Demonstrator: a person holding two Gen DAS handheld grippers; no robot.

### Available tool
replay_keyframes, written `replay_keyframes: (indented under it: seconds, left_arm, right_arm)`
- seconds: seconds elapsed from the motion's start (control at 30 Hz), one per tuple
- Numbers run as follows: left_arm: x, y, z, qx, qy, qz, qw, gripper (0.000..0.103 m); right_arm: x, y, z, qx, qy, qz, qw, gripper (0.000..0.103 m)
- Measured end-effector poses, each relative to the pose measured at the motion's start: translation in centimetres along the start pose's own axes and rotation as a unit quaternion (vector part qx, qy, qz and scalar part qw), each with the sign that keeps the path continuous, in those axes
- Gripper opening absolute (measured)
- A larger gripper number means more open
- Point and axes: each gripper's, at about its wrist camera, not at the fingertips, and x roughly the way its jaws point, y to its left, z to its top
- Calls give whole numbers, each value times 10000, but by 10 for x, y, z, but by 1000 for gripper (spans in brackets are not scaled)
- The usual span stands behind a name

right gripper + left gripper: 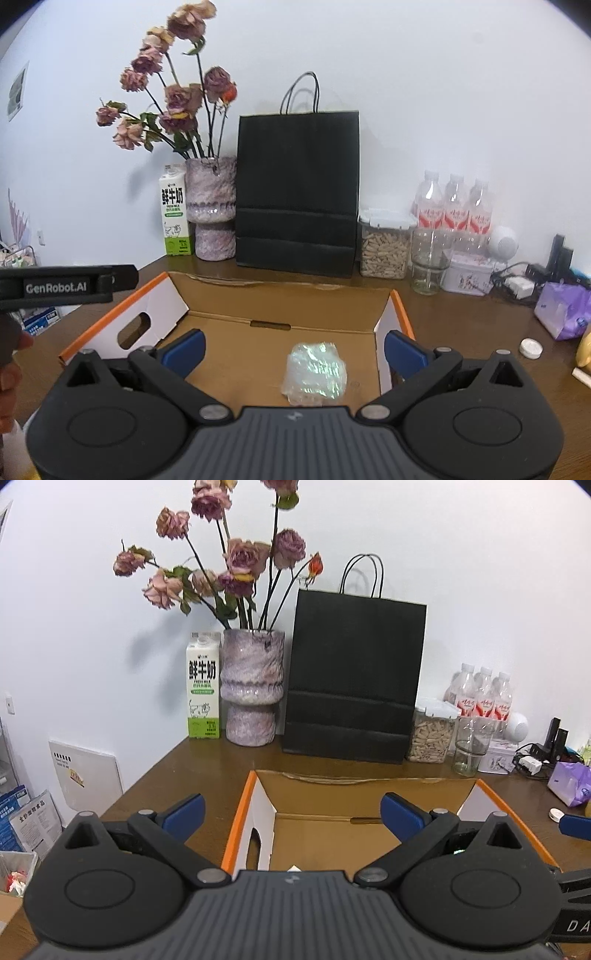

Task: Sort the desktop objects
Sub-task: 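Raise both open tools out of the box, then lower the left tool onto the white bottle cap and close it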

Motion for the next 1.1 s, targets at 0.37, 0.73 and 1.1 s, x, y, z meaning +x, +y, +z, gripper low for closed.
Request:
replay_keyframes:
  seconds: [0.37, 0.73, 1.1]
  left_arm:
    - [-59, 14, -2, 74, -214, 88, 9997, 103]
    - [-107, 41, -34, 83, -196, 224, 9995, 103]
    - [-147, 74, -87, -146, -311, 457, 9984, 103]
  right_arm:
    - [-61, 15, -3, -47, -267, 67, 9996, 103]
    - [-112, 22, -39, -96, -225, 120, 9996, 103]
    - [-137, 22, -99, -212, 154, 130, 9996, 103]
